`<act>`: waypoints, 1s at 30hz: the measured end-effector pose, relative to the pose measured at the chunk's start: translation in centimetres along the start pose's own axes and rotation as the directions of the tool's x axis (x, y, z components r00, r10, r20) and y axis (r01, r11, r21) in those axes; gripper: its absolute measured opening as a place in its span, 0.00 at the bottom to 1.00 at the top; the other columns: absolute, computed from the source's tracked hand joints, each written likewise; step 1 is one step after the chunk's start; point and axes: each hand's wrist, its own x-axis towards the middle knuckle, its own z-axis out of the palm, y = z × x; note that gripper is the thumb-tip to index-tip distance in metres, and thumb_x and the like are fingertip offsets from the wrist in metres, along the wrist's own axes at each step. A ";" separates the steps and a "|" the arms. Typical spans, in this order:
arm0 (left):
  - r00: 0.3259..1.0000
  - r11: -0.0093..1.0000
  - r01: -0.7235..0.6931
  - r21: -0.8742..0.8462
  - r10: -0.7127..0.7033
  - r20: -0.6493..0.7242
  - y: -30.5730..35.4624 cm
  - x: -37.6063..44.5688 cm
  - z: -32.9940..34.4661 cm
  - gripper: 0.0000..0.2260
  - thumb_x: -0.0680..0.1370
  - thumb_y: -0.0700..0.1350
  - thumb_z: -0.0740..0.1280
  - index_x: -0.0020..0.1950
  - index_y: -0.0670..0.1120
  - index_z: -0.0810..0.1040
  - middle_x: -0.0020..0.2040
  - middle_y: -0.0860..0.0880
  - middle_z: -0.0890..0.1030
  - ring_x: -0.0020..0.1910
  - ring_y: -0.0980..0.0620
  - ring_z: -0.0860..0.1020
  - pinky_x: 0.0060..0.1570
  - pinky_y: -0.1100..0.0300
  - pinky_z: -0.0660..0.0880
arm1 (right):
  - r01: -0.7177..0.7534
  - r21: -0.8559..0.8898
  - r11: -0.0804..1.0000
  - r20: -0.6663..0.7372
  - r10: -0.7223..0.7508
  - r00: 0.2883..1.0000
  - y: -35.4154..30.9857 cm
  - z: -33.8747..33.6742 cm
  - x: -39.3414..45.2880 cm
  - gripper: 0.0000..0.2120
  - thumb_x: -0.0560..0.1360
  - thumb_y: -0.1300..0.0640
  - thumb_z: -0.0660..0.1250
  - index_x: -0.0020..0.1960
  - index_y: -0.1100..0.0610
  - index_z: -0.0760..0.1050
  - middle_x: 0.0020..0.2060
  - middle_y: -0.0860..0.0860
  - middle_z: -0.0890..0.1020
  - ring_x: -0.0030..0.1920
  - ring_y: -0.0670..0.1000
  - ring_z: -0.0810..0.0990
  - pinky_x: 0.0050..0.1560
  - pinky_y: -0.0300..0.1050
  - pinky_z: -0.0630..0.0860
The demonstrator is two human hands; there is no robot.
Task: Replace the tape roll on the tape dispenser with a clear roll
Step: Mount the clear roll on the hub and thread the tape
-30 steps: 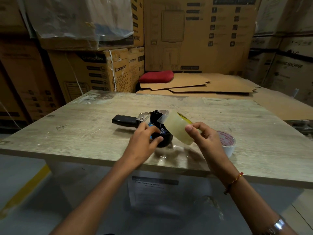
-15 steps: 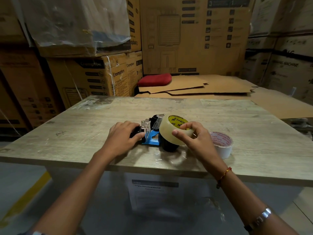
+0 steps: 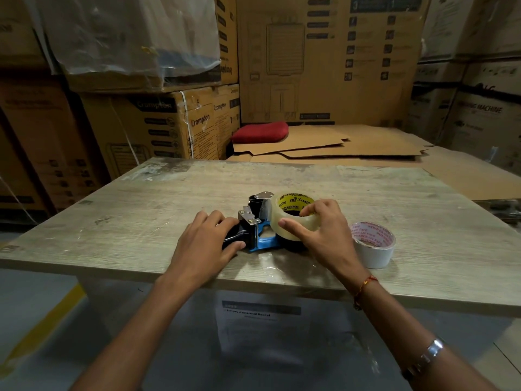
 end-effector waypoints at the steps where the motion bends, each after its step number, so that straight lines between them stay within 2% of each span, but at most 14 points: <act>1: 1.000 1.000 0.001 -0.003 -0.001 0.000 0.0 0.0 0.0 0.22 0.77 0.59 0.68 0.68 0.52 0.75 0.57 0.53 0.77 0.56 0.51 0.71 0.49 0.57 0.73 | -0.002 -0.021 1.000 0.000 0.002 1.000 -0.1 0.0 0.0 0.30 0.64 0.27 0.66 0.52 0.51 0.74 0.56 0.48 0.72 0.54 0.46 0.74 0.43 0.33 0.73; 4: 1.000 1.000 0.005 -0.019 -0.005 -0.002 0.1 0.1 0.0 0.21 0.77 0.58 0.68 0.68 0.51 0.75 0.57 0.53 0.77 0.56 0.51 0.71 0.49 0.56 0.73 | -0.004 -0.082 0.997 0.017 0.005 1.000 -0.2 -0.1 0.0 0.30 0.65 0.27 0.67 0.53 0.50 0.73 0.56 0.47 0.72 0.53 0.47 0.75 0.42 0.35 0.74; 7: 1.000 0.999 0.008 -0.035 -0.008 0.000 0.1 0.1 0.0 0.21 0.77 0.58 0.69 0.67 0.51 0.75 0.57 0.53 0.77 0.55 0.51 0.70 0.49 0.56 0.73 | -0.002 -0.110 0.994 0.035 0.005 0.999 -0.3 -0.3 0.2 0.31 0.67 0.32 0.72 0.59 0.51 0.70 0.58 0.48 0.74 0.54 0.48 0.75 0.41 0.34 0.72; 10: 1.000 0.999 0.007 -0.046 -0.007 0.002 0.0 0.1 0.0 0.22 0.76 0.58 0.69 0.67 0.51 0.75 0.58 0.54 0.76 0.55 0.51 0.70 0.50 0.56 0.72 | -0.021 -0.104 0.994 0.060 0.027 0.998 -0.6 -0.6 0.6 0.42 0.67 0.34 0.74 0.73 0.53 0.64 0.68 0.52 0.73 0.63 0.52 0.75 0.54 0.43 0.76; 12: 1.000 0.999 0.011 -0.053 -0.010 0.012 0.0 0.1 -0.1 0.22 0.76 0.58 0.69 0.68 0.52 0.75 0.58 0.55 0.76 0.56 0.52 0.70 0.50 0.56 0.72 | -0.040 -0.107 0.993 0.080 0.048 0.996 -0.8 -0.8 0.8 0.49 0.66 0.34 0.75 0.77 0.55 0.59 0.72 0.53 0.70 0.67 0.53 0.73 0.61 0.49 0.74; 15: 0.999 0.997 0.034 -0.066 -0.033 0.029 0.2 0.3 -0.4 0.21 0.77 0.59 0.68 0.68 0.53 0.75 0.60 0.54 0.75 0.58 0.52 0.69 0.54 0.55 0.71 | -0.056 -0.126 0.990 0.104 0.069 0.992 -0.8 -0.8 1.1 0.51 0.66 0.33 0.75 0.79 0.55 0.58 0.70 0.53 0.70 0.67 0.53 0.72 0.63 0.49 0.74; 17: 0.998 0.992 0.030 -0.126 -0.037 -0.060 0.8 0.6 -0.8 0.20 0.76 0.59 0.67 0.66 0.54 0.76 0.60 0.54 0.74 0.59 0.51 0.69 0.56 0.53 0.71 | -0.063 -0.119 0.991 0.108 0.076 0.991 -0.8 -0.7 1.1 0.52 0.66 0.32 0.74 0.79 0.55 0.58 0.70 0.53 0.70 0.67 0.52 0.72 0.62 0.47 0.73; 20: 0.978 0.974 -0.104 -0.201 0.063 -0.197 2.8 1.5 -1.0 0.19 0.77 0.58 0.65 0.65 0.52 0.77 0.60 0.53 0.75 0.59 0.52 0.70 0.56 0.55 0.71 | -0.067 -0.081 0.994 0.145 0.078 0.986 -0.7 -0.9 1.0 0.53 0.66 0.31 0.73 0.80 0.55 0.56 0.73 0.54 0.68 0.70 0.52 0.70 0.63 0.45 0.71; 24: 0.953 0.939 -0.295 -0.179 0.277 -0.120 4.8 3.5 0.3 0.17 0.79 0.53 0.67 0.67 0.52 0.77 0.65 0.51 0.76 0.66 0.50 0.70 0.63 0.49 0.71 | -0.138 0.111 0.984 0.202 0.114 0.973 -0.7 -2.0 0.5 0.51 0.68 0.32 0.69 0.82 0.53 0.52 0.79 0.52 0.61 0.76 0.53 0.65 0.67 0.45 0.66; 28: 0.944 0.909 -0.327 -0.258 0.328 -0.041 4.4 5.6 0.9 0.13 0.79 0.51 0.67 0.64 0.53 0.80 0.67 0.54 0.78 0.74 0.52 0.65 0.69 0.49 0.63 | -0.119 0.134 0.984 0.201 0.090 0.975 -0.2 -2.2 0.5 0.48 0.70 0.37 0.72 0.81 0.52 0.55 0.78 0.51 0.64 0.74 0.52 0.68 0.69 0.46 0.70; 30: 0.939 0.890 -0.331 -0.315 0.344 -0.014 4.1 6.0 1.0 0.13 0.79 0.51 0.67 0.63 0.52 0.81 0.67 0.54 0.78 0.77 0.52 0.62 0.70 0.50 0.60 | -0.100 0.113 0.989 0.177 0.079 0.981 -0.2 -2.2 0.6 0.48 0.69 0.37 0.73 0.80 0.53 0.58 0.77 0.52 0.66 0.72 0.52 0.70 0.67 0.45 0.72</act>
